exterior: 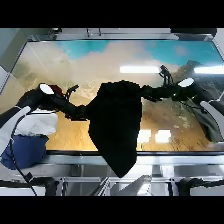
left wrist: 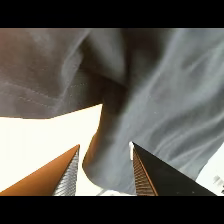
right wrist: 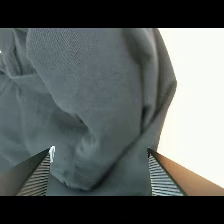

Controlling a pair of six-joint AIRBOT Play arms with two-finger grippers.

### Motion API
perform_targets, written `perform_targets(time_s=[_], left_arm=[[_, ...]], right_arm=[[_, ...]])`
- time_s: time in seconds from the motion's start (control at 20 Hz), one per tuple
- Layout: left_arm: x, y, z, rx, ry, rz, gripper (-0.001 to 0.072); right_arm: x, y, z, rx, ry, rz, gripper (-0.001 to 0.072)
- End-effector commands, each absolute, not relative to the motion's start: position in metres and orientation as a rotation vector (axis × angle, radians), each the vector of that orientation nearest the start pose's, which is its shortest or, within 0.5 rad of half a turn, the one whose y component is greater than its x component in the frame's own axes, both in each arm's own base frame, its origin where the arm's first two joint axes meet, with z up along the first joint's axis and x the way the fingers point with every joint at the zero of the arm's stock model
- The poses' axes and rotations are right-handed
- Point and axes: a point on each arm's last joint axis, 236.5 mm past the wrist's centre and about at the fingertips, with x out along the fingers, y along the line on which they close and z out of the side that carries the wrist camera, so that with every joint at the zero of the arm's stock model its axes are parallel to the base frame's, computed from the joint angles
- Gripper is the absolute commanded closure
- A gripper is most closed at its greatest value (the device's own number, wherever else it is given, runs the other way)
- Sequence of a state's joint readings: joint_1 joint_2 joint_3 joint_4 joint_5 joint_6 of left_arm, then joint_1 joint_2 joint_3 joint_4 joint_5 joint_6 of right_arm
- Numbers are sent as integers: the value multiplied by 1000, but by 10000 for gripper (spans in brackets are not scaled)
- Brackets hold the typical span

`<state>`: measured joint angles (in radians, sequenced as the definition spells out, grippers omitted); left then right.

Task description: Fold the shirts.

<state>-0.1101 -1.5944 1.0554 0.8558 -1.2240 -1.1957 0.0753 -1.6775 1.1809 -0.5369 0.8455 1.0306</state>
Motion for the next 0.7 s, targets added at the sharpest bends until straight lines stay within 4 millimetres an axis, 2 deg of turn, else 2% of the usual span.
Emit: perform_targets(time_s=[0.0,0.05,0.1,0.15,0.25,0.3,0.35,0.5,0.65], left_arm=[[315,-213,-104,-394,1584,-692,365],[314,-221,-109,-383,1578,-699,365],[314,-226,-114,-365,1572,-698,365],[313,-230,-117,-356,1573,-700,366],[312,-232,-117,-346,1572,-709,379],[312,-231,-117,-349,1572,-708,529],[313,-229,-117,-351,1573,-711,701],[313,-221,-111,-365,1576,-717,695],[328,-212,-81,-368,1482,-713,694]], right_arm=[[470,211,-52,645,1069,613,76],[472,216,-51,654,1062,621,85],[475,219,-50,652,1060,628,197],[477,220,-51,655,1060,630,257],[481,223,-53,683,1061,630,258],[481,223,-57,687,1068,627,271],[480,223,-61,692,1076,626,396],[476,225,-65,697,1096,638,686],[478,225,-53,687,1070,655,696]])
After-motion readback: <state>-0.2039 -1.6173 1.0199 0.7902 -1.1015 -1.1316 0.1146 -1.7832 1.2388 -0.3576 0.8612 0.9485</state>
